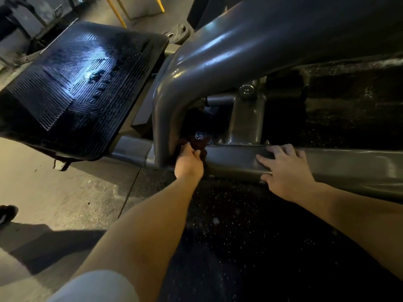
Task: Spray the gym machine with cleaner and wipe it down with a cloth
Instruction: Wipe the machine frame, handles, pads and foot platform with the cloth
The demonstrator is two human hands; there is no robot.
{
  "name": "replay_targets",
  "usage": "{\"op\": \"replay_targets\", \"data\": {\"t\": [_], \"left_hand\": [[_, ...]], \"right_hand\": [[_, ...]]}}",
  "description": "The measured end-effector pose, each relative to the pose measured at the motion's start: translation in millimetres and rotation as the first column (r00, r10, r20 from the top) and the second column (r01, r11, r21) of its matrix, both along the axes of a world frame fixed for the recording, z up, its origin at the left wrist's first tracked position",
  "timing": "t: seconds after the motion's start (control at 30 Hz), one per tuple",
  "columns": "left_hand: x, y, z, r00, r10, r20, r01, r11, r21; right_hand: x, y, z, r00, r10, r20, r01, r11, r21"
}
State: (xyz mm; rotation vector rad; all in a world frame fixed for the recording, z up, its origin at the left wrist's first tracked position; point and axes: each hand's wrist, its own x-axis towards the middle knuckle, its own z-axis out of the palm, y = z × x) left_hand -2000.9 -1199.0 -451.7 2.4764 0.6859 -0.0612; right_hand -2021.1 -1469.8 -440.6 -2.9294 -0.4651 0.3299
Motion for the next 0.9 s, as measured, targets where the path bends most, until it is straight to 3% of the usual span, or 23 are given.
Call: {"op": "replay_targets", "data": {"t": [0.17,0.33,0.4,0.5,0.57,0.63,0.73,0.83,0.9], "left_hand": [[-34,-63,-8,0.991,-0.127,0.044,0.122,0.988,0.096],[-71,-125,-7,0.834,-0.55,0.046,0.538,0.829,0.153],[-66,-115,-10,0.831,-0.551,0.082,0.537,0.831,0.143],[-27,-75,-8,0.929,-0.369,0.042,0.367,0.929,0.039],[7,-56,4,0.981,-0.194,-0.012,0.195,0.981,0.019],[21,-61,13,0.987,-0.152,-0.043,0.155,0.986,0.054],[9,-96,6,0.977,-0.205,0.054,0.2,0.976,0.092],[-15,-142,-9,0.914,-0.399,0.073,0.393,0.915,0.091],[-31,-171,-5,0.826,-0.561,0.05,0.557,0.827,0.075]], "right_hand": [[-7,2,6,0.999,-0.036,-0.001,0.036,0.999,0.028],[-1,-6,9,0.988,-0.143,-0.065,0.153,0.972,0.18],[2,-14,8,0.985,-0.142,-0.095,0.16,0.963,0.217],[2,-25,6,0.987,-0.093,-0.129,0.12,0.969,0.216],[-1,-30,7,0.986,-0.116,-0.119,0.134,0.979,0.154],[-3,-37,8,0.985,-0.143,-0.099,0.151,0.986,0.077],[-4,-55,11,0.982,-0.155,-0.107,0.162,0.985,0.052],[-7,-68,12,0.979,-0.157,-0.128,0.168,0.983,0.079],[-12,-72,15,0.978,-0.144,-0.152,0.162,0.98,0.112]]}}
